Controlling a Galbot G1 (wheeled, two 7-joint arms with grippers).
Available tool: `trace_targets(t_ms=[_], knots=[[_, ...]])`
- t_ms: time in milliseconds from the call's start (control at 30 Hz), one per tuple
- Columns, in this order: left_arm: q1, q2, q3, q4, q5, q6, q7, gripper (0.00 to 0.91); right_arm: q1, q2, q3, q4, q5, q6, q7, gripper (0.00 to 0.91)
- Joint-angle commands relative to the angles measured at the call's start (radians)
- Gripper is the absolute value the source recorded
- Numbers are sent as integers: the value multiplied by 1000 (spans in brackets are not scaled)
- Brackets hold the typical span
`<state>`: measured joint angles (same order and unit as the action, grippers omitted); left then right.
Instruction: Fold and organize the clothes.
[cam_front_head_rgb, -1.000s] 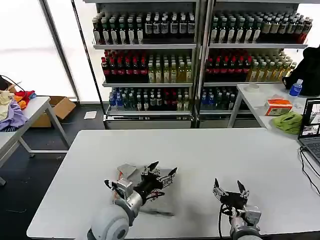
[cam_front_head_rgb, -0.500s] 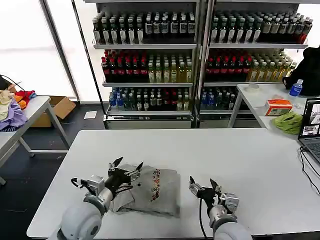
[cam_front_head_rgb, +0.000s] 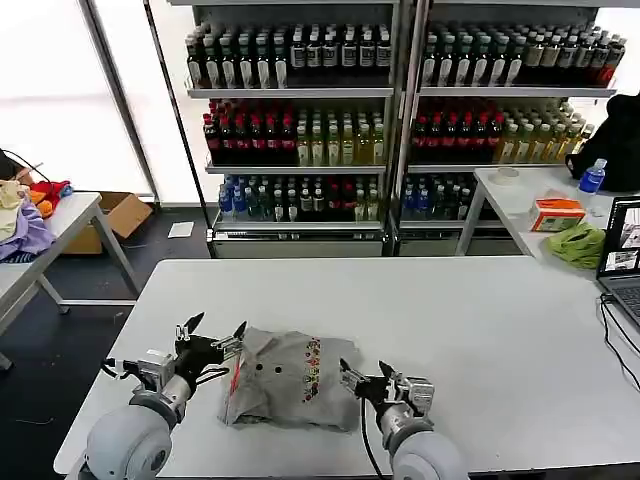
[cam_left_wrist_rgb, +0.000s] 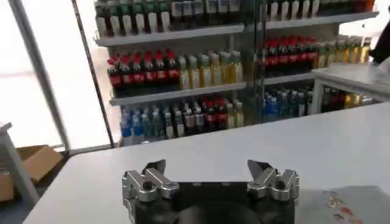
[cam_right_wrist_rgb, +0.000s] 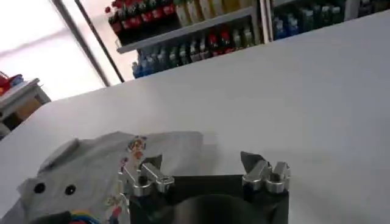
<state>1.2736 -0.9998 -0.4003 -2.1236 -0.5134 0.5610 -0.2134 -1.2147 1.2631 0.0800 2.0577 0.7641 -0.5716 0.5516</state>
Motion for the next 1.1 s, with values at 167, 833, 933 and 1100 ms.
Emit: trace_targets(t_ms=[167, 833, 933, 1100], knots=[[35, 2, -50, -7, 7, 7, -8, 907, 80, -22, -82, -77, 107, -10, 30, 504], [66, -5, -83, -25, 9, 6, -6, 907, 70, -74, -35, -39, 98, -10, 35, 0], [65, -6, -81, -24, 9, 6, -6, 907, 62, -96, -9, -30, 97, -10, 30, 0], [66, -9, -76, -24, 13, 6, -6, 907, 37, -170, 60, 2, 110, -10, 6, 0]])
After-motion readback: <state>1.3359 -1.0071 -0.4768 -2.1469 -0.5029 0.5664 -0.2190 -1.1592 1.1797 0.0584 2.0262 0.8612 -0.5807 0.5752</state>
